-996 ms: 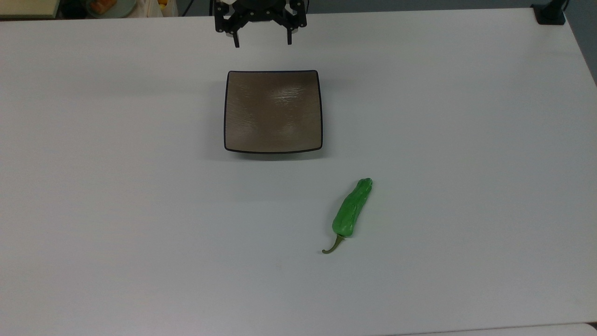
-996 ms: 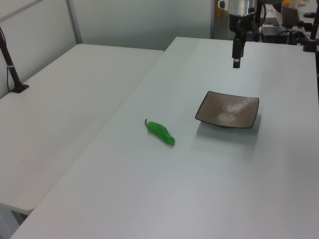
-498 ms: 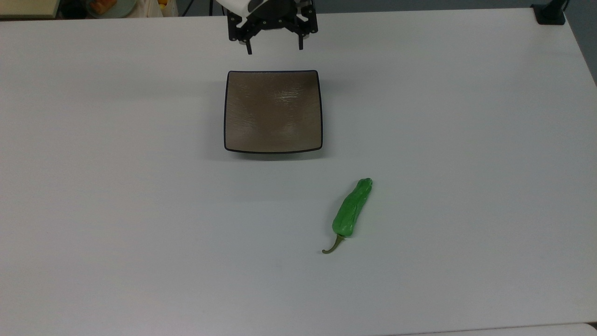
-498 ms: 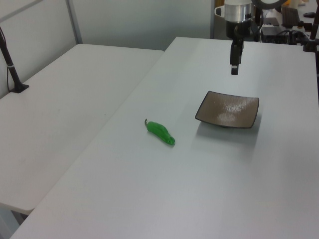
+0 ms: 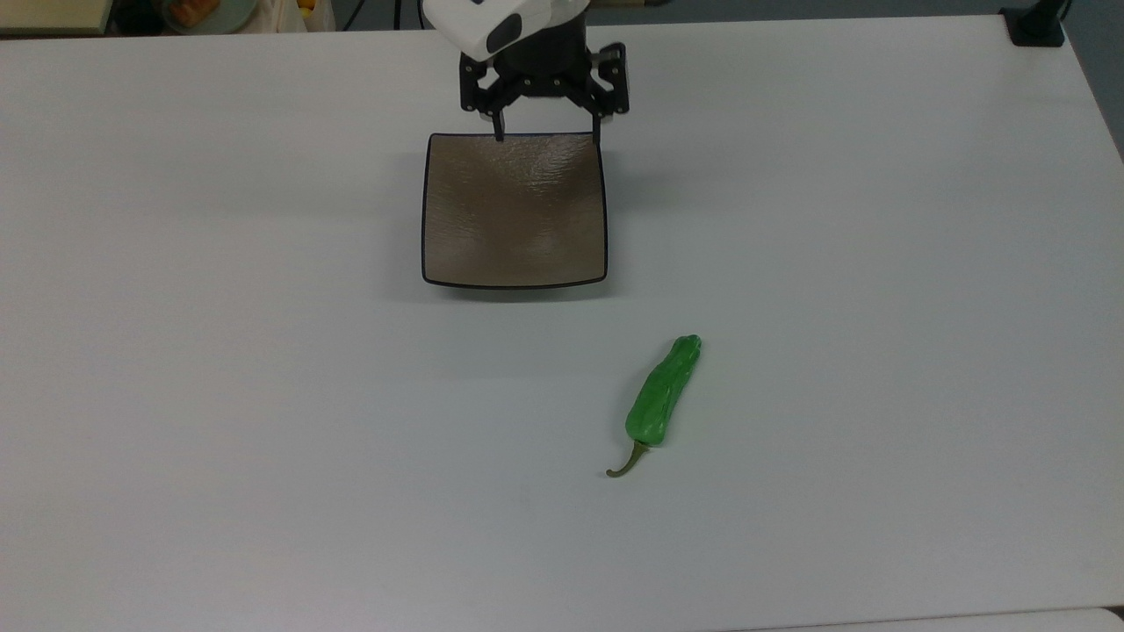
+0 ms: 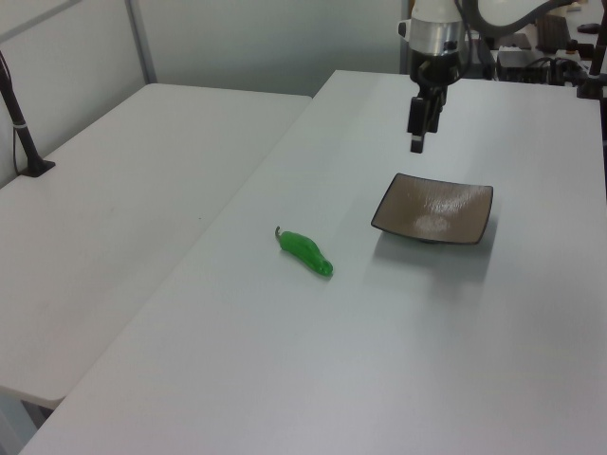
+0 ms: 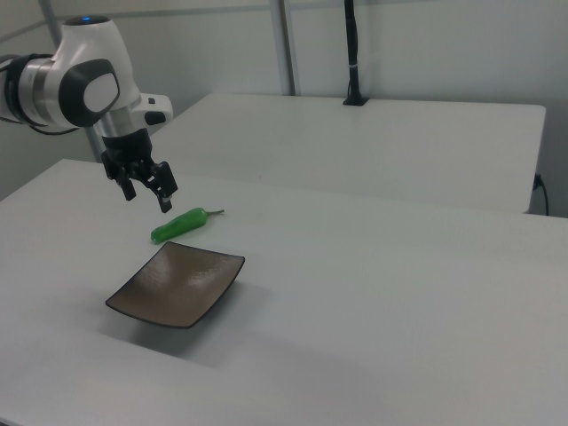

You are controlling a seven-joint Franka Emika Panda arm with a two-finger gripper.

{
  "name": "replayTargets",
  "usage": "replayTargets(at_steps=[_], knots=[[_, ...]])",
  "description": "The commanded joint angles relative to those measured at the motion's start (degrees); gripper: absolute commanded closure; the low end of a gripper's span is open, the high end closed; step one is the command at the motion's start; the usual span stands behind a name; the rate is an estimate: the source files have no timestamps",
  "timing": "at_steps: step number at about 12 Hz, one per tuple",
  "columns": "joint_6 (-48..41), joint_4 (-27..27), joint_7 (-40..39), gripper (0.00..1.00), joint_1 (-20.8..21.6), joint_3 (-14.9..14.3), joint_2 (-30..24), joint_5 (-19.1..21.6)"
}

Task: Chili peppers are placed on a ceramic plate
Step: 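Move the open gripper over the plate toward the green chili pepper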

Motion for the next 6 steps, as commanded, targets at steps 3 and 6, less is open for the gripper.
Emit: replayTargets(at_steps=[3, 6], knots=[[7.04, 6.17, 13.57, 0.0, 2.17, -0.03, 7.17, -0.07], [6.96, 15.13, 21.82, 0.0, 3.39, 0.32, 15.6, -4.0]])
